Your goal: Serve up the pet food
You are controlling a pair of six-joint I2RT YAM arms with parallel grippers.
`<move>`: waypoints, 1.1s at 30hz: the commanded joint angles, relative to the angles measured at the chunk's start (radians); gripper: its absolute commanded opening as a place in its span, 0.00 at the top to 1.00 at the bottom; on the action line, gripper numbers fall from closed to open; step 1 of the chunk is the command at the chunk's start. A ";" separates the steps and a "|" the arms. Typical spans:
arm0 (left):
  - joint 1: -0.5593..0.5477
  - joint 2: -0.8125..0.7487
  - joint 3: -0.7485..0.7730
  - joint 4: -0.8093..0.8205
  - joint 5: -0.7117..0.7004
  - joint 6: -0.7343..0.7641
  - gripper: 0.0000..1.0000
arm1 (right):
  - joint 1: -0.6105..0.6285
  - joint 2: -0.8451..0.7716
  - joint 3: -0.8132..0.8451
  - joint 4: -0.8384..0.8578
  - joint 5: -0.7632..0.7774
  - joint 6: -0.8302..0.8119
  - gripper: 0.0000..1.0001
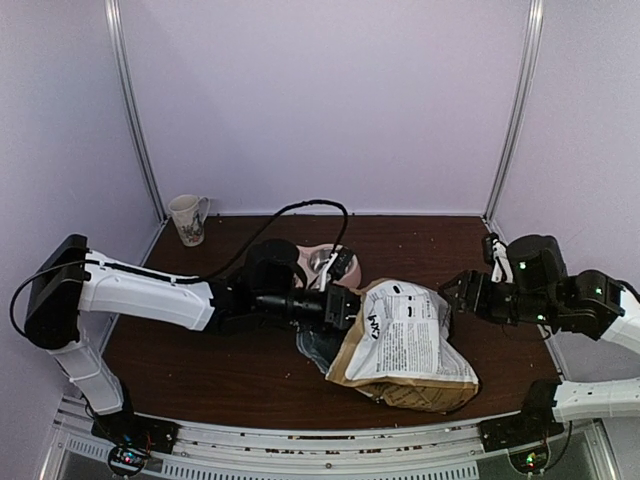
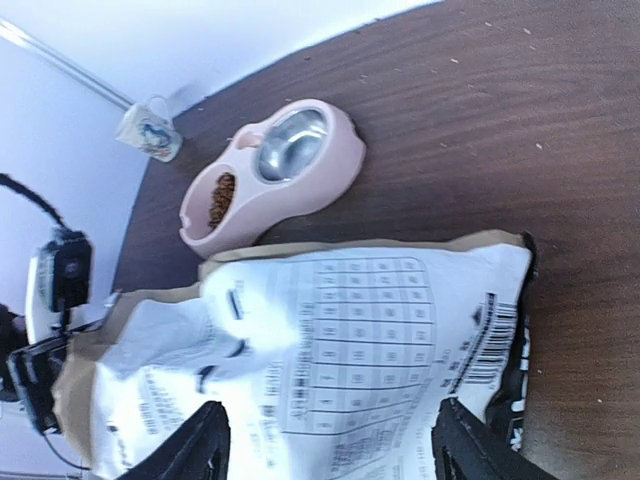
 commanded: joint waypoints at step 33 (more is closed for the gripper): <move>0.008 -0.184 -0.037 0.146 -0.033 0.034 1.00 | 0.400 0.624 0.569 -0.192 0.187 -0.166 0.56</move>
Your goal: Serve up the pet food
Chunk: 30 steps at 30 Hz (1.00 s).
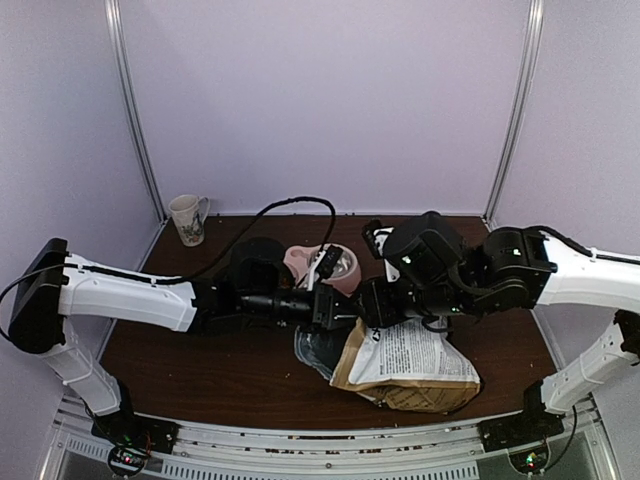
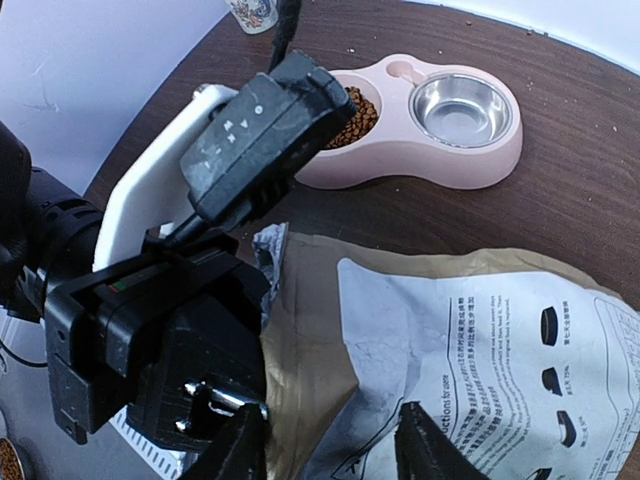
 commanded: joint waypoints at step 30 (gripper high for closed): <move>0.078 -0.297 -0.342 0.310 -0.053 -0.225 1.00 | -0.070 -0.189 -0.055 -0.269 0.256 0.154 1.00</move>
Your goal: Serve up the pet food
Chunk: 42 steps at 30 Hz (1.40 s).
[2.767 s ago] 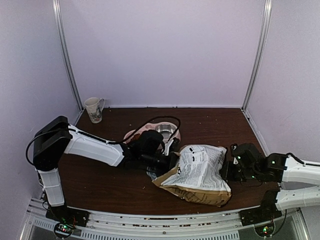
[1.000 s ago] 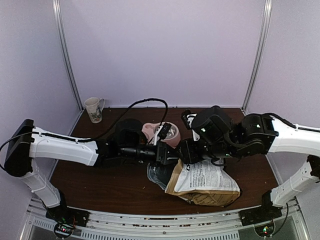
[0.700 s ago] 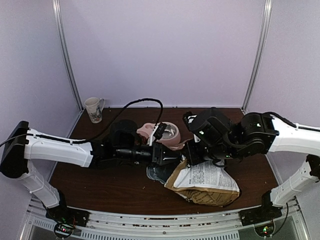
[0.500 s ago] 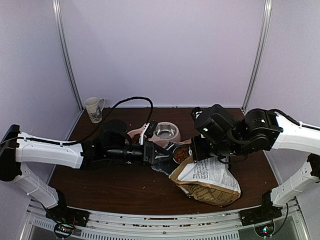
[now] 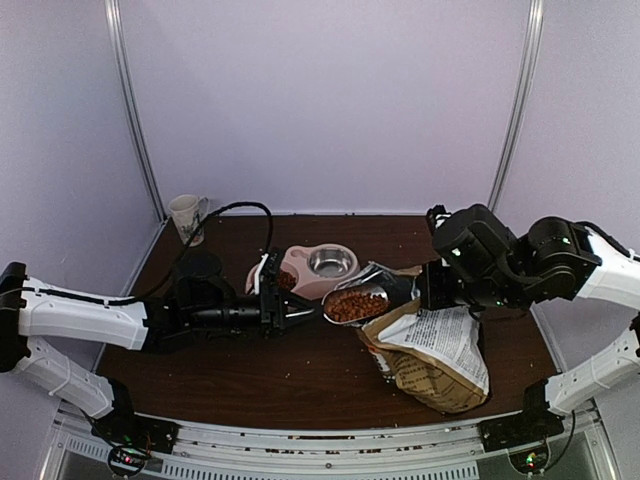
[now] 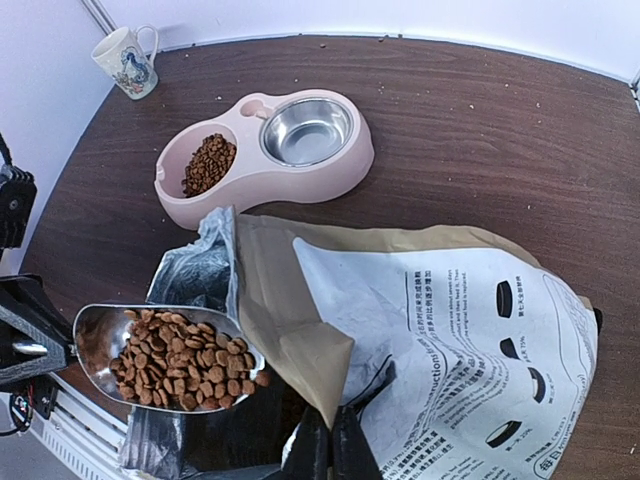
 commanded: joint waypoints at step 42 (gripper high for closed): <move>0.435 0.097 0.288 -0.344 0.050 0.083 1.00 | -0.018 -0.062 -0.092 0.058 0.027 0.022 1.00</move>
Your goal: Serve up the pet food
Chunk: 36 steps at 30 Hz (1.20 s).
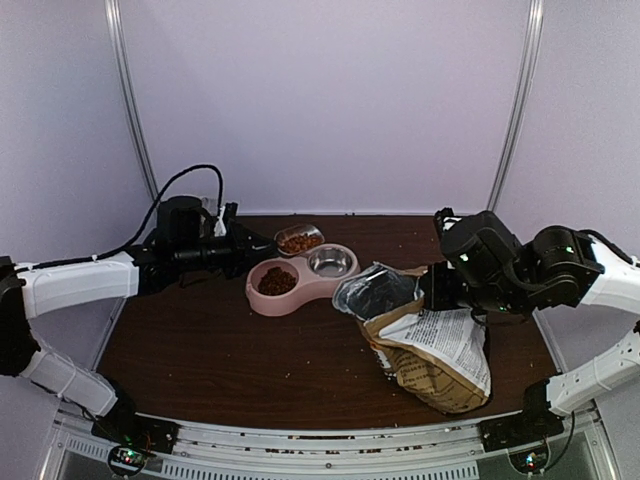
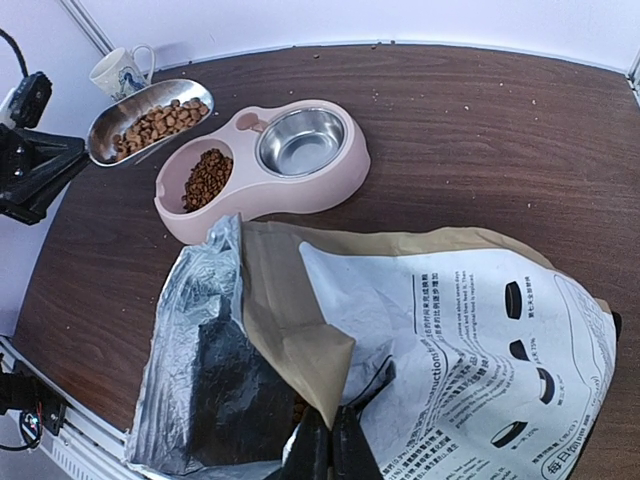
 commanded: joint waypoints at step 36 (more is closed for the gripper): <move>0.037 0.564 0.703 -0.549 -0.161 0.548 1.00 | -0.071 0.070 -0.006 0.050 -0.106 -0.079 1.00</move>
